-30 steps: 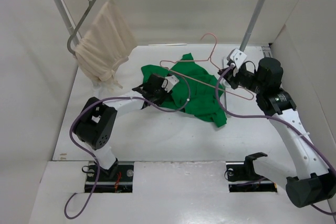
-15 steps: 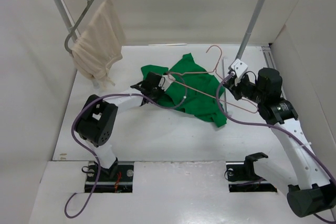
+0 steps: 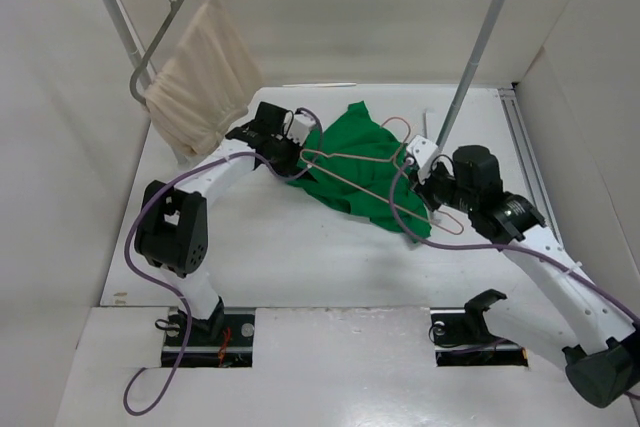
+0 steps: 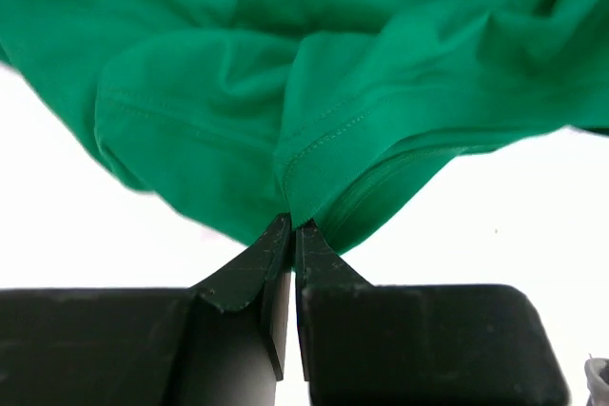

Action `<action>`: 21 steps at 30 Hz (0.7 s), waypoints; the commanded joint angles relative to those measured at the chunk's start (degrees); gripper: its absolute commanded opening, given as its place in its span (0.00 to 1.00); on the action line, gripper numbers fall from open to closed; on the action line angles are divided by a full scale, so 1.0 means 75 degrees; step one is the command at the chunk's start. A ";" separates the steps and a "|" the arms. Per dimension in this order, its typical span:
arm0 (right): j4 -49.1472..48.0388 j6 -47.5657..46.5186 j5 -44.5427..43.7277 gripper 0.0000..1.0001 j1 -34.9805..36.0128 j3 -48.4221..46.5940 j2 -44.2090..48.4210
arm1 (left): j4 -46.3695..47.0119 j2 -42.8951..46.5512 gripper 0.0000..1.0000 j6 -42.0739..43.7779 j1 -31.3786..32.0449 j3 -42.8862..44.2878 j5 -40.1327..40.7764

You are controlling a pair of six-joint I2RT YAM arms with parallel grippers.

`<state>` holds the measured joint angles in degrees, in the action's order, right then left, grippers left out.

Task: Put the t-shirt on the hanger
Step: Place tshirt on hanger

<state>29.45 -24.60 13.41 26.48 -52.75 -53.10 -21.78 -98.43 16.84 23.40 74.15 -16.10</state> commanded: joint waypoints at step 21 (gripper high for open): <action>-0.0621 0.1194 -0.0312 0.00 -0.0825 0.0341 0.1068 | -0.0272 -0.0375 0.00 -0.0359 -0.0424 0.0495 -0.0654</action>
<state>28.27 -15.49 6.07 19.14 -50.81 -44.97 -24.88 -100.44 14.85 20.34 76.01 -20.51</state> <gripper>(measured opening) 0.058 0.010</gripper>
